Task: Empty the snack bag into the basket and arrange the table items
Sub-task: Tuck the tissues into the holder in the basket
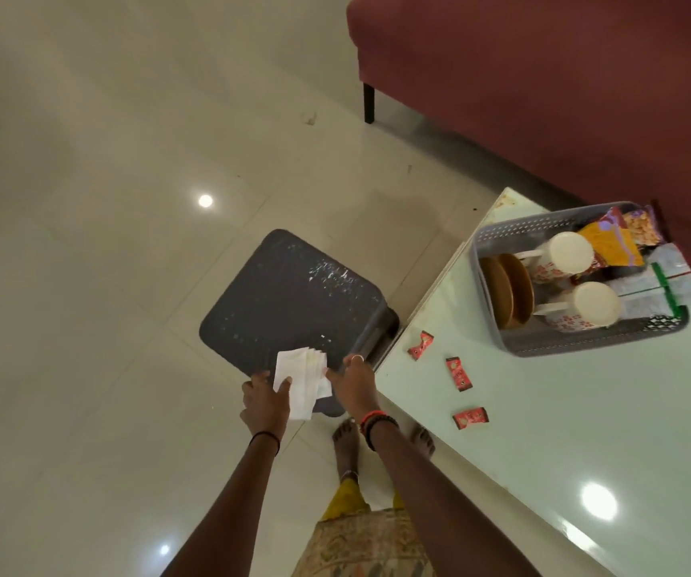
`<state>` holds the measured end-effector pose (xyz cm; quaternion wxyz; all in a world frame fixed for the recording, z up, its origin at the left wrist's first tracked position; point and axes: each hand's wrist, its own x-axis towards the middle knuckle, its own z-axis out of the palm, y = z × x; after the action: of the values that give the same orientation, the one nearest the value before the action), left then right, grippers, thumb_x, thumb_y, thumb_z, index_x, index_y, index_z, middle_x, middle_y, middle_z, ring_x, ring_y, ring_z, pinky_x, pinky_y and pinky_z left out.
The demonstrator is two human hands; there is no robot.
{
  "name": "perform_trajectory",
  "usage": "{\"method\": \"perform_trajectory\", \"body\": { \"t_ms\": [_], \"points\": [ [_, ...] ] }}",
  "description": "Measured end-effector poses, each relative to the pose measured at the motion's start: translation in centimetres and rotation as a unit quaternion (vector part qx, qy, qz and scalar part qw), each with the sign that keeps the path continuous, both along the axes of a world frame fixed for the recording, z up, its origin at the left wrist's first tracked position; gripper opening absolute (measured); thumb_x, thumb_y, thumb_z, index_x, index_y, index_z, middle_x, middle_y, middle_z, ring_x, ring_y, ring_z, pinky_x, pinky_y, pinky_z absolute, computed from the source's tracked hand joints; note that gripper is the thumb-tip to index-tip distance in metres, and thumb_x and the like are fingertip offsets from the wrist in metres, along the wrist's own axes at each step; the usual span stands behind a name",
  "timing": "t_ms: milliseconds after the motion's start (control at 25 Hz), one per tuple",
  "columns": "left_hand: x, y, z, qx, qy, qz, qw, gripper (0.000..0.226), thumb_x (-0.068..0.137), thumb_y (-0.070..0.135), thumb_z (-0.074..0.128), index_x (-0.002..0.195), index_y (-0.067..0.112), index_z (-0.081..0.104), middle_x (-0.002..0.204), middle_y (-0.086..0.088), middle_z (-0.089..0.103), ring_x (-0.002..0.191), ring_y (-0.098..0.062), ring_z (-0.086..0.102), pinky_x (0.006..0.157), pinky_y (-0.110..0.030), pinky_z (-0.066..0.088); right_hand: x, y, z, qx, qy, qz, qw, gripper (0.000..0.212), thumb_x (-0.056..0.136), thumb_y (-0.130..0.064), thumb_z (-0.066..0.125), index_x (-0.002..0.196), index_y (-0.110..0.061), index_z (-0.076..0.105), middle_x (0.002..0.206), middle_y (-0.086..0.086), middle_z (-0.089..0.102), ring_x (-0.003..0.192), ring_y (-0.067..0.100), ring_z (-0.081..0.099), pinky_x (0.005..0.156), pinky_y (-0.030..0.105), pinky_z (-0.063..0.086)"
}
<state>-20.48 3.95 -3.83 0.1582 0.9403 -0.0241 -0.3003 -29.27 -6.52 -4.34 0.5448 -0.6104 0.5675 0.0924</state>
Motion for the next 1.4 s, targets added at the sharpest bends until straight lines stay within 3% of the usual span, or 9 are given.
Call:
{"method": "perform_trajectory", "body": {
  "t_ms": [240,400,640,760,880,1000,1080,1200,1400],
  "points": [
    [0.5,0.9,-2.3,-0.012,0.034,-0.051,0.998,0.045,0.081,0.041,0.067,0.109,0.009,0.053,0.104,-0.005,0.060,0.092,-0.024,0.057,0.093,-0.046,0.043,2.1,3.6,-1.8,-0.006,0.045,0.028,0.999,0.067,0.081,-0.041,0.069,0.131,-0.006,0.043,0.134,0.015,0.050,0.123,0.031,0.050,0.101,0.043,0.047],
    [2.3,0.3,-3.0,-0.023,0.061,-0.086,0.994,0.029,0.084,0.027,0.065,0.095,0.001,0.062,0.100,-0.016,0.063,0.093,-0.031,0.060,0.082,-0.038,0.053,2.4,3.5,-2.4,-0.009,0.045,-0.006,0.999,0.060,0.083,-0.035,0.070,0.127,-0.003,0.044,0.129,0.016,0.054,0.119,0.033,0.054,0.097,0.045,0.050],
    [3.9,-1.9,-1.3,-0.093,0.180,-0.053,0.978,0.029,0.087,0.020,0.061,0.109,0.002,0.056,0.098,-0.010,0.057,0.086,-0.025,0.055,0.064,-0.026,0.044,2.2,1.6,-2.0,0.177,-0.045,-0.200,0.963,0.043,0.081,-0.024,0.073,0.113,0.003,0.062,0.115,0.017,0.068,0.104,0.027,0.065,0.091,0.035,0.055],
    [4.0,-3.8,0.2,-0.105,0.211,-0.064,0.970,0.023,0.089,0.023,0.059,0.106,0.010,0.053,0.100,-0.007,0.055,0.084,-0.022,0.054,0.059,-0.023,0.044,0.8,0.3,-1.0,0.220,-0.063,-0.217,0.949,0.053,0.079,-0.033,0.074,0.121,-0.003,0.059,0.120,0.013,0.065,0.098,0.021,0.060,0.090,0.030,0.052],
    [3.4,-6.2,2.2,-0.164,0.288,-0.052,0.942,0.024,0.090,0.025,0.057,0.110,0.012,0.052,0.109,-0.014,0.058,0.089,-0.025,0.057,0.068,-0.029,0.052,-1.5,-1.5,0.0,0.271,-0.154,-0.265,0.913,0.061,0.077,-0.038,0.075,0.127,-0.012,0.053,0.126,0.007,0.061,0.116,0.024,0.056,0.096,0.036,0.051],
    [2.3,-9.1,3.6,-0.187,0.330,-0.068,0.923,0.025,0.091,0.020,0.057,0.111,0.008,0.051,0.113,-0.020,0.058,0.096,-0.032,0.058,0.081,-0.042,0.051,-3.5,-3.7,0.7,0.299,-0.255,-0.310,0.866,0.050,0.081,-0.027,0.074,0.125,-0.016,0.054,0.127,0.007,0.061,0.116,0.022,0.056,0.084,0.028,0.054],
    [1.1,-11.3,4.0,-0.186,0.336,-0.087,0.919,0.024,0.090,0.020,0.059,0.108,0.006,0.051,0.111,-0.020,0.059,0.099,-0.034,0.059,0.088,-0.046,0.050,-4.7,-5.5,0.9,0.283,-0.291,-0.354,0.842,0.051,0.082,-0.018,0.072,0.128,-0.015,0.051,0.129,0.009,0.058,0.118,0.026,0.055,0.090,0.037,0.055],
    [-0.9,-14.2,4.1,-0.184,0.320,-0.118,0.922,0.023,0.089,0.023,0.062,0.102,0.007,0.051,0.108,-0.018,0.061,0.100,-0.033,0.059,0.089,-0.045,0.050,-6.6,-8.1,1.5,0.245,-0.285,-0.367,0.851,0.062,0.081,-0.021,0.073,0.134,-0.016,0.042,0.131,0.010,0.054,0.119,0.030,0.052,0.100,0.047,0.050],
    [-5.2,-19.9,3.5,-0.193,0.318,-0.166,0.913,0.025,0.084,0.026,0.068,0.097,0.008,0.056,0.101,-0.014,0.063,0.096,-0.029,0.061,0.089,-0.044,0.052,-10.9,-13.4,3.1,0.146,-0.218,-0.364,0.894,0.058,0.084,-0.020,0.070,0.135,-0.010,0.044,0.130,0.013,0.054,0.118,0.034,0.054,0.096,0.044,0.053]
  ]
}}
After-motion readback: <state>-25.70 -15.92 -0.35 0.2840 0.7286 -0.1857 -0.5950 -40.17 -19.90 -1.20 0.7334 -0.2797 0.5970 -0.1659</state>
